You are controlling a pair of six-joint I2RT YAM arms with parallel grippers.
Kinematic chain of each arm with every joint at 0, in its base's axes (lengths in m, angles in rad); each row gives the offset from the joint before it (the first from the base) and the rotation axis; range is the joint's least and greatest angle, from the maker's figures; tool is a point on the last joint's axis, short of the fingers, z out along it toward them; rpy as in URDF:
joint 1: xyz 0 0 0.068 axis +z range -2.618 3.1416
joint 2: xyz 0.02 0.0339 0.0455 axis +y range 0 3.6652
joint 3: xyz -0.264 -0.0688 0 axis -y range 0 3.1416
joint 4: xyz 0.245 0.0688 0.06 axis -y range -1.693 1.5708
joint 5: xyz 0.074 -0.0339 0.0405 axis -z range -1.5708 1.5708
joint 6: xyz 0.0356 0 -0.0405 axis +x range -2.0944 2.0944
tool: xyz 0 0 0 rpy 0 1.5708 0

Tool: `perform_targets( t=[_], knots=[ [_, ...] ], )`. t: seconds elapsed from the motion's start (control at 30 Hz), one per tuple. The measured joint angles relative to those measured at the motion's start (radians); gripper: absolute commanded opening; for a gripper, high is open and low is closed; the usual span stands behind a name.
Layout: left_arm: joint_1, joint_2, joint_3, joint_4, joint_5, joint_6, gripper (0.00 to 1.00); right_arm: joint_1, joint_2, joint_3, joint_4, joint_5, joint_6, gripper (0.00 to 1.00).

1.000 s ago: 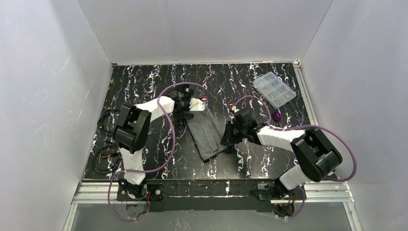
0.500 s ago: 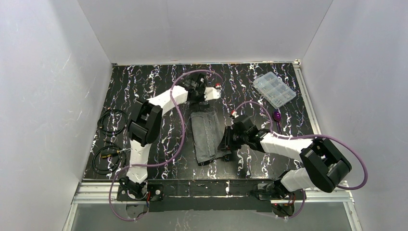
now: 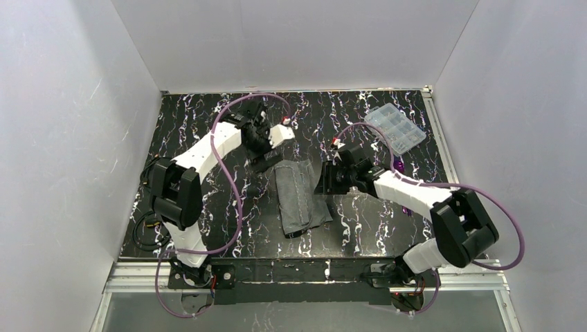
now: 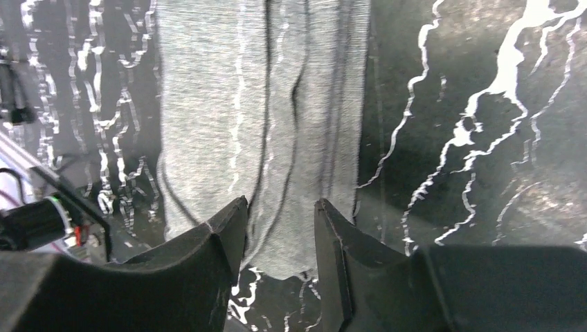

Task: Fold the napkin into a case and place the utensils inside
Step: Rotate the 2/3-rectangle-folded napkin at the center of the board.

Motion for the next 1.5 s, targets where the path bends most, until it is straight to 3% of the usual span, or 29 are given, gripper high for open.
perform_targets(
  t=[0.23,0.6,0.87,1.07,1.2,1.5],
  knots=[
    [-0.001,0.043,-0.083,-0.139,0.190,-0.200,0.98,-0.018,0.065,0.004,-0.040,-0.004,-0.044,0.49],
    [-0.001,0.246,0.038,-0.206,0.403,-0.482,0.98,-0.019,0.016,-0.129,-0.042,-0.054,-0.038,0.48],
    [-0.001,0.293,0.046,-0.157,0.401,-0.617,0.99,-0.025,-0.003,-0.162,-0.019,-0.084,-0.035,0.44],
    [-0.001,0.367,0.176,-0.142,0.345,-0.663,0.98,-0.016,-0.003,-0.210,0.075,-0.140,0.024,0.43],
    [-0.002,0.399,0.237,-0.143,0.301,-0.658,0.90,0.034,0.005,-0.226,0.135,-0.148,0.072,0.42],
    [-0.002,0.498,0.420,-0.165,0.232,-0.594,0.92,0.185,0.122,-0.213,0.355,-0.155,0.201,0.42]
  ],
)
